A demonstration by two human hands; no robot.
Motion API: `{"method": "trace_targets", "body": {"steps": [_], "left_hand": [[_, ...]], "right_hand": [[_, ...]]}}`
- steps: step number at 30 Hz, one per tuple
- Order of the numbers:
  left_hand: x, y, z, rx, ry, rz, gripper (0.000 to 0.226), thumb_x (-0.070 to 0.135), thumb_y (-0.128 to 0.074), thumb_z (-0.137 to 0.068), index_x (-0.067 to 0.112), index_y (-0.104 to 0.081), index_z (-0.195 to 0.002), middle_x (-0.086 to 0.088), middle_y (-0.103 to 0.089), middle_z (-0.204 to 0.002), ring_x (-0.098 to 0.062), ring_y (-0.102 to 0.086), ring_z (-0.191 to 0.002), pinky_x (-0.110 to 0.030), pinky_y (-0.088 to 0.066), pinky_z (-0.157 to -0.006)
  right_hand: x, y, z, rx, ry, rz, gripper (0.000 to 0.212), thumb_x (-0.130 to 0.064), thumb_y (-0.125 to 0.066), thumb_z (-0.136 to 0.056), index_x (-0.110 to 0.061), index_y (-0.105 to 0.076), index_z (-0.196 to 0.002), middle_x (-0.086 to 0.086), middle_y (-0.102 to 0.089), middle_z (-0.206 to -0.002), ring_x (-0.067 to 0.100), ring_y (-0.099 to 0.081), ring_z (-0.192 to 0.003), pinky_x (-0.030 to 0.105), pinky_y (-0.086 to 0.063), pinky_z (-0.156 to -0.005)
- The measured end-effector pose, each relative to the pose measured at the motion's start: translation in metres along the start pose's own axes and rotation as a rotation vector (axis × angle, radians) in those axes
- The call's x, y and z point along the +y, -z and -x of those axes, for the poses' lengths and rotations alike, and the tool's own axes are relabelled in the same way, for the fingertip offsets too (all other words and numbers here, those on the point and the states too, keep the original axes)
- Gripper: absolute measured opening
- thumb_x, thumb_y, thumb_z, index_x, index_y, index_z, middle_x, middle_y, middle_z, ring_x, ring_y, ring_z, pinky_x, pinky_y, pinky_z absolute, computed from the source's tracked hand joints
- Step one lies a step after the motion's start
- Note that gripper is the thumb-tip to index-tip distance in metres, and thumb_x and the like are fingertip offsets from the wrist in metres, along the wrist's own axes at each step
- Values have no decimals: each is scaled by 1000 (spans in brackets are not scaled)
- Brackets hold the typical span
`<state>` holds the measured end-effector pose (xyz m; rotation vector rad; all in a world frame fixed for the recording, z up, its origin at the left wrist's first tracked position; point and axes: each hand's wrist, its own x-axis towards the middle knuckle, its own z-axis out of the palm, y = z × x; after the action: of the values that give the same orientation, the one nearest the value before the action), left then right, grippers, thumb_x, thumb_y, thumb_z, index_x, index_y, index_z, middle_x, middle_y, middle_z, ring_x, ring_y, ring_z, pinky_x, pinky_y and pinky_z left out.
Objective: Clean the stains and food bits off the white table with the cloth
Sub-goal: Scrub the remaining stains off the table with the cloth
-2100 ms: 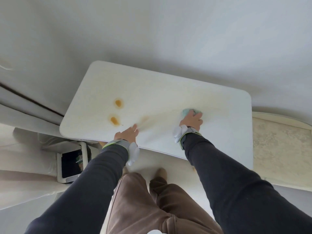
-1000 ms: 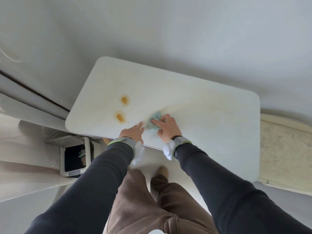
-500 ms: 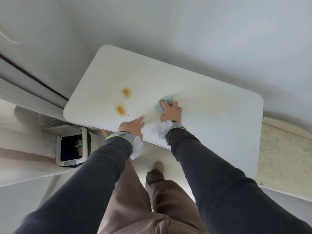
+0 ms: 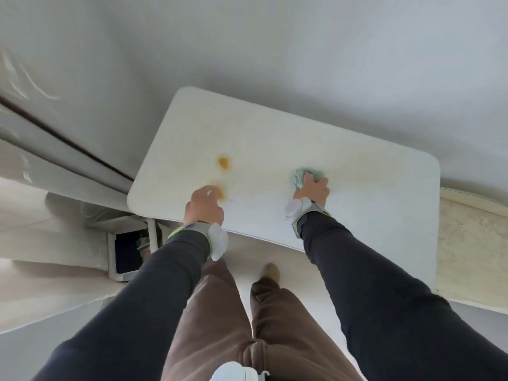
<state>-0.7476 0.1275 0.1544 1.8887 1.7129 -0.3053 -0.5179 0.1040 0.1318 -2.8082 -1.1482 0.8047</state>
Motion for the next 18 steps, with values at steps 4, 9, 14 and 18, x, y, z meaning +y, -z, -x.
{"method": "trace_targets", "body": {"steps": [4, 9, 14, 18], "left_hand": [[-23, 19, -16, -81, 78, -145, 61, 13, -41, -92, 18, -20, -149, 4, -5, -160, -16, -10, -147, -37, -31, -109], [-36, 40, -35, -142, -41, -261, 61, 16, -39, -95, 19, -16, -151, 7, -1, -161, -11, -6, -148, -33, -28, -113], [-46, 49, -52, -193, -96, -324, 65, 17, -42, -93, 18, -13, -151, 7, 3, -161, -11, -6, -148, -34, -30, -111], [-63, 47, -58, -194, -94, -370, 66, 16, -40, -94, 20, -9, -151, 6, 7, -160, -13, -1, -148, -37, -26, -115]], "right_hand": [[-44, -23, 29, -60, 176, 66, 64, -3, -44, -87, -20, -25, -146, 14, -29, -142, 34, -37, -120, 32, -36, -96], [-100, -54, 73, -374, 676, 149, 65, -1, -49, -85, -32, -38, -141, 10, -32, -137, 33, -35, -119, 36, -40, -100], [-94, -46, 64, -354, 794, 167, 55, -3, -47, -89, -32, -49, -136, 6, -41, -131, 27, -37, -118, 31, -35, -100], [-51, -30, 44, -62, 419, 28, 51, -5, -47, -86, -28, -50, -132, 11, -40, -126, 32, -39, -115, 37, -47, -92]]}}
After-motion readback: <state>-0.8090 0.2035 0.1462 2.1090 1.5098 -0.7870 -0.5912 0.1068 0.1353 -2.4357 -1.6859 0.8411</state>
